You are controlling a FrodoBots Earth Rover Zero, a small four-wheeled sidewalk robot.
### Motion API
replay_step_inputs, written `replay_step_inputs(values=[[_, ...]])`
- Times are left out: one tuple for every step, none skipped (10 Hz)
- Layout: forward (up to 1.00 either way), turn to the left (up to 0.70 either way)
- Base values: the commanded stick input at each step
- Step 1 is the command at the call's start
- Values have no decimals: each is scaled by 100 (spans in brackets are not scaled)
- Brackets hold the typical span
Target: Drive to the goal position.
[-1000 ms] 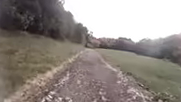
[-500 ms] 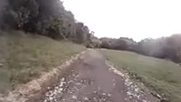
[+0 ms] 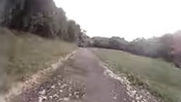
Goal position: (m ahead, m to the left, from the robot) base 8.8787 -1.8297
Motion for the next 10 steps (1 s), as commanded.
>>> replay_step_inputs(values=[[100,0],[100,0],[100,0],[100,0],[100,0],[100,0],[100,0],[100,0],[100,0],[100,0]])
